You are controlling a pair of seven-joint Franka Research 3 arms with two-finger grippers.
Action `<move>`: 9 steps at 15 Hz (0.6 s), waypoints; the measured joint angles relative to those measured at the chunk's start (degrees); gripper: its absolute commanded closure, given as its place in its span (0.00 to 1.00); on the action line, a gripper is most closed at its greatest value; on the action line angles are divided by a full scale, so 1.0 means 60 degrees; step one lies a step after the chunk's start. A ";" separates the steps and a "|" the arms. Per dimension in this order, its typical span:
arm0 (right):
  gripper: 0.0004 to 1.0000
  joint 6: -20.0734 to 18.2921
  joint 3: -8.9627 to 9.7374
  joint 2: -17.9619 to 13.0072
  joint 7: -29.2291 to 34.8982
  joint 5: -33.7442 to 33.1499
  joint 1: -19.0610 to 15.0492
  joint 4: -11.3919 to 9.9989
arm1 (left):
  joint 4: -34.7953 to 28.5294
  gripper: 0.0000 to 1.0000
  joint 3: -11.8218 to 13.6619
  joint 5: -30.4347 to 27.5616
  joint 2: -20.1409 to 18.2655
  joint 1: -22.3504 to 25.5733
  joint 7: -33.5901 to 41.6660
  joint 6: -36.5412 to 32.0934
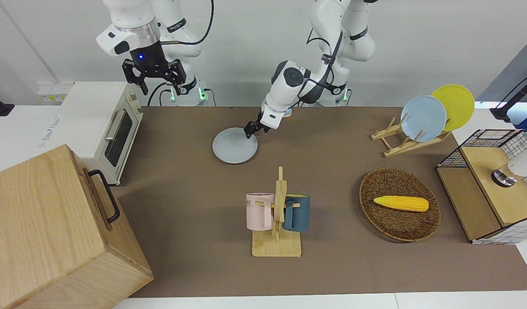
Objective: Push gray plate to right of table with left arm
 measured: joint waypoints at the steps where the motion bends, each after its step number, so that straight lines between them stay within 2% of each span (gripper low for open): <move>1: 0.00 0.0000 0.0000 0.0000 0.0000 0.0000 0.0000 0.0000 | 0.0119 0.02 0.0235 0.0032 -0.0220 0.0066 0.0163 -0.0591; 5: 0.00 0.0000 0.0000 0.0000 0.0000 0.0000 0.0000 0.0000 | 0.1325 0.01 0.1527 0.0652 -0.0767 0.0466 0.1362 -0.3571; 9: 0.00 0.0000 0.0000 0.0000 0.0000 0.0000 0.0000 0.0000 | 0.2328 0.01 0.2768 0.1511 -0.0810 0.0727 0.2943 -0.5441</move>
